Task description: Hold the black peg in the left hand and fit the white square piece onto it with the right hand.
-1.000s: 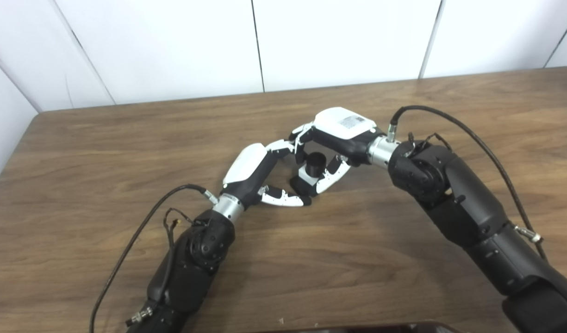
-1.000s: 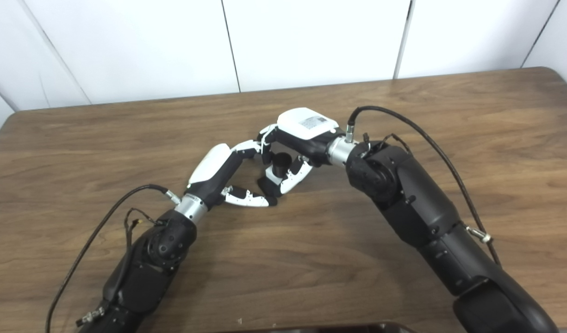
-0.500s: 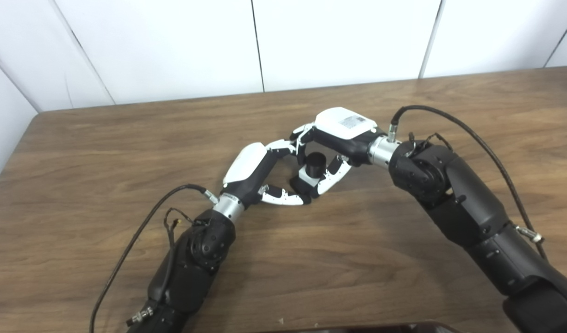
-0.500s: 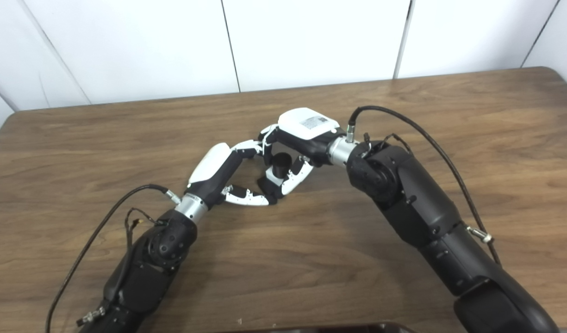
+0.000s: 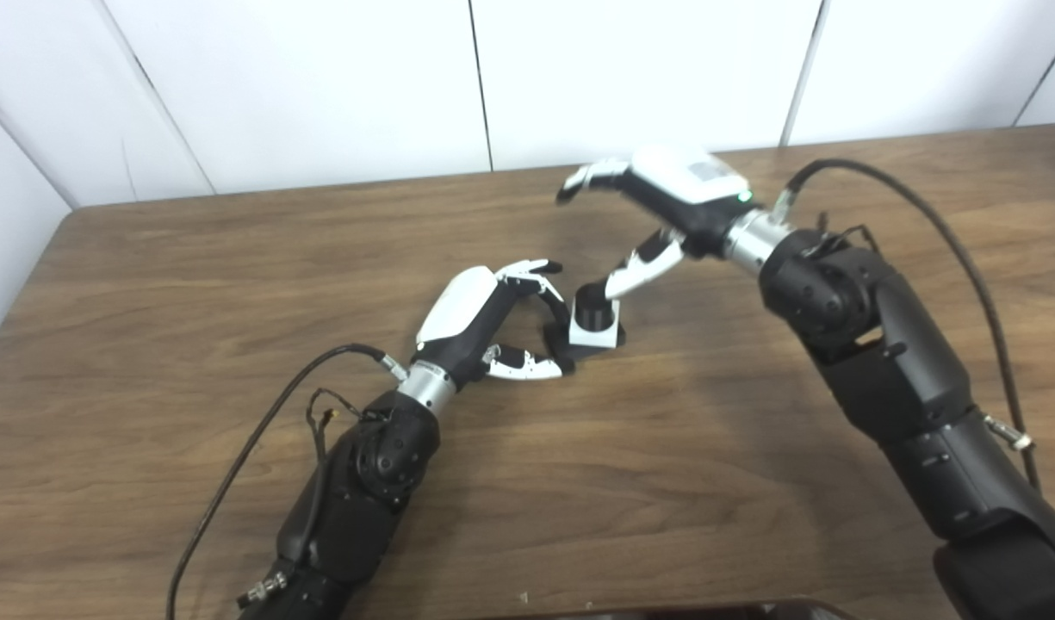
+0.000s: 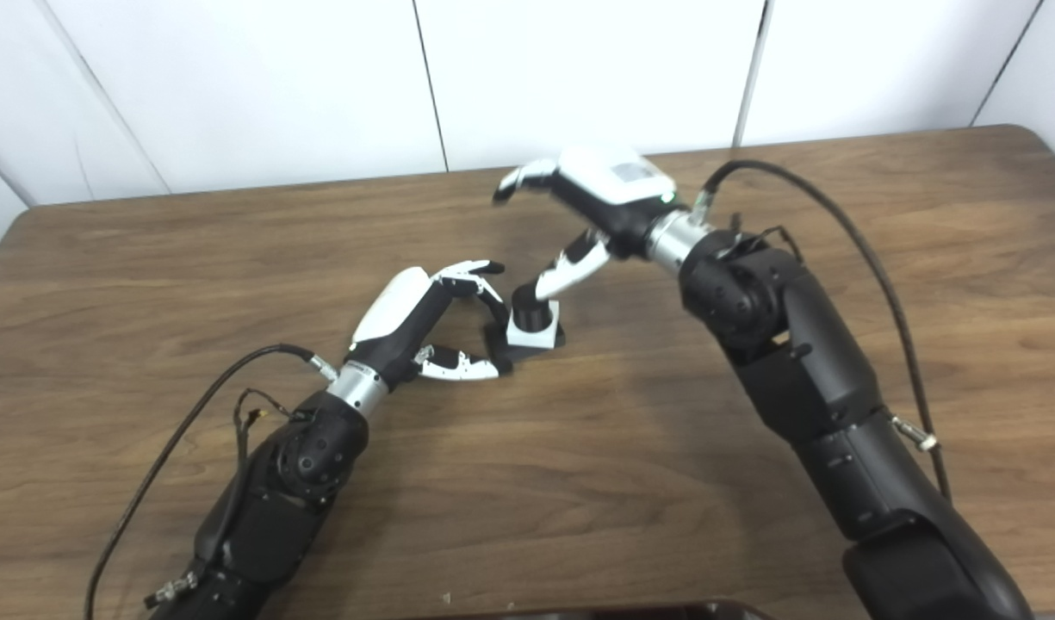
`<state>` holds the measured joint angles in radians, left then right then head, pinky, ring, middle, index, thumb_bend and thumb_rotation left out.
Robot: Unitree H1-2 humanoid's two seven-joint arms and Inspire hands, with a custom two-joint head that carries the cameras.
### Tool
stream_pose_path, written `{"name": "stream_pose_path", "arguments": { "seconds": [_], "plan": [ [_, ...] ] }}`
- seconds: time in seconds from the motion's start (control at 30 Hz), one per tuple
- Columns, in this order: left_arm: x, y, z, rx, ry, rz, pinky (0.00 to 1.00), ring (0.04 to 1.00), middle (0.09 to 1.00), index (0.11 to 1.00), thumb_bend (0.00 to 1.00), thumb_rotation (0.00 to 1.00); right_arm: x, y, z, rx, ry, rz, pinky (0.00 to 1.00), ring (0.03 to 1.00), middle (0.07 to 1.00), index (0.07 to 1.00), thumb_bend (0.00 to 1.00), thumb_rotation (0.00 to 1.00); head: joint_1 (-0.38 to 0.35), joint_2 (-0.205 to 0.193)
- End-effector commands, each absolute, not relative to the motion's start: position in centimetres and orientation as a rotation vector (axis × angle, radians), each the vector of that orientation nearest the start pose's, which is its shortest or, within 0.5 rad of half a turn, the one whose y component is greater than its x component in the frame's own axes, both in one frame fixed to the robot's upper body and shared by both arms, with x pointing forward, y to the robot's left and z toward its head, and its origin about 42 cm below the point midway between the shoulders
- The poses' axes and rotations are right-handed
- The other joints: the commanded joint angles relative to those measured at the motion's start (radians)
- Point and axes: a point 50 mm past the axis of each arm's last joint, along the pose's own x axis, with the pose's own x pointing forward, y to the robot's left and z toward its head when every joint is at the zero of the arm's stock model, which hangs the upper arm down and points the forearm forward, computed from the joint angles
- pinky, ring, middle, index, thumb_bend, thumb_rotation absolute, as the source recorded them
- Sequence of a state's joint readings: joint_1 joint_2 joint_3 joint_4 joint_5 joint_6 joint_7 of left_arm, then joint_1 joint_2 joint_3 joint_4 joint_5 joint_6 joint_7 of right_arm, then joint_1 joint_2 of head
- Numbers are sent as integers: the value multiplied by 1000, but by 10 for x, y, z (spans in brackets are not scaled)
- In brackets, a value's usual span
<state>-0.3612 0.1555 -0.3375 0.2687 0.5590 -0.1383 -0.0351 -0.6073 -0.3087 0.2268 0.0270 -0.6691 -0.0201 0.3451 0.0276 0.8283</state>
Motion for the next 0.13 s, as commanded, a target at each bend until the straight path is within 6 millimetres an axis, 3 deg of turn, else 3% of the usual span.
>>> {"name": "stream_pose_path", "arguments": {
  "seconds": [0.0,0.1],
  "plan": [
    [383,155,124,832,-230,-429,787,902,873,493,522,75,436,-186,329,-1059,-599,281,652,789,820,783,755,443,-1,1],
    [383,156,124,830,-229,-429,788,903,872,493,522,75,440,-198,342,-1022,-628,218,631,791,824,795,721,480,0,0]
  ]
}}
